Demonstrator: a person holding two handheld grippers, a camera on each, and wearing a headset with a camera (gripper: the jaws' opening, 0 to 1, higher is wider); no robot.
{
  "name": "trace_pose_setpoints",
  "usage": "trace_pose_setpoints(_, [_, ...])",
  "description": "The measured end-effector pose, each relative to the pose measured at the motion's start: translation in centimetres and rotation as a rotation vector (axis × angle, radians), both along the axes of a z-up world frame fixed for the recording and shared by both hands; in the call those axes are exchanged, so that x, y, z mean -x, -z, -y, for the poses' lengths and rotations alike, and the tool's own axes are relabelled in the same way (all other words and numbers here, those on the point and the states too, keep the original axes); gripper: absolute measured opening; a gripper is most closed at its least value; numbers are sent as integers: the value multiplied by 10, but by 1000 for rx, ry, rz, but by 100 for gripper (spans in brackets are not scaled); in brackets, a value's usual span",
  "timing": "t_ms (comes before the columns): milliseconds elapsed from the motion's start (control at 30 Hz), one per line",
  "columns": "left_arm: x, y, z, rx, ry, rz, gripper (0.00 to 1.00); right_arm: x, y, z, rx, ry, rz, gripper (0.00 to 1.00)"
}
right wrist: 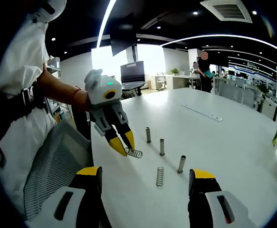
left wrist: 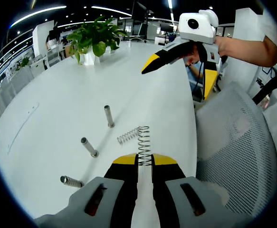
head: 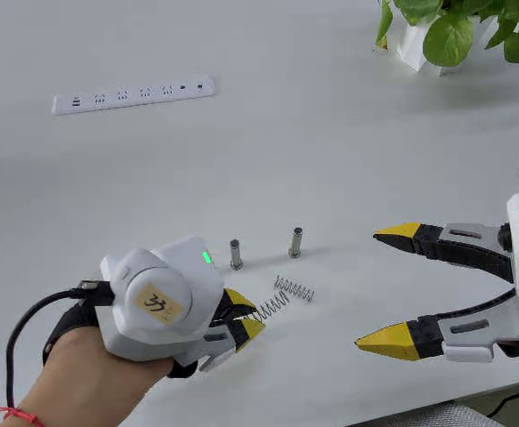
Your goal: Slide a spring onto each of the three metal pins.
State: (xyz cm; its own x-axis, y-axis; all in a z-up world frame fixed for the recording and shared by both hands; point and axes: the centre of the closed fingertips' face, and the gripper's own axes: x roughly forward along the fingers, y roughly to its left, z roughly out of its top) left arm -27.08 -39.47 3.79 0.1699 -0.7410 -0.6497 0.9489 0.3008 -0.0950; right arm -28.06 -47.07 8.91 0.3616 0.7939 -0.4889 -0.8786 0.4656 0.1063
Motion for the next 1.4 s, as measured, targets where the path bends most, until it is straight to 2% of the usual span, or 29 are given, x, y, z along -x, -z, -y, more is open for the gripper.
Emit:
trace_pose_setpoints(267, [3,-37,1,157,-35,25,7,-6,-26,-29,-40,-58,-8,61])
trace_pose_setpoints(567, [6,-60,-5,253,-71,57,6,-9,-48,-60,-112,-103,-42,41])
trace_pose_setpoints(733, [6,-72,-6,316,-90,62,6,-8,-51,-71,-126,-118,-60,34])
trace_pose_setpoints(867, [8,-78,-8,346,-96,67,7,-6,-55,-76,-149,-129,-77,26])
trace_pose_setpoints(1133, [9,-87,-8,401,-109,67,7,-4,-60,-81,-180,-131,-101,19])
trace_pose_setpoints(1400, [9,-91,-6,419,-107,67,7,-3,-65,-84,-207,-135,-115,12])
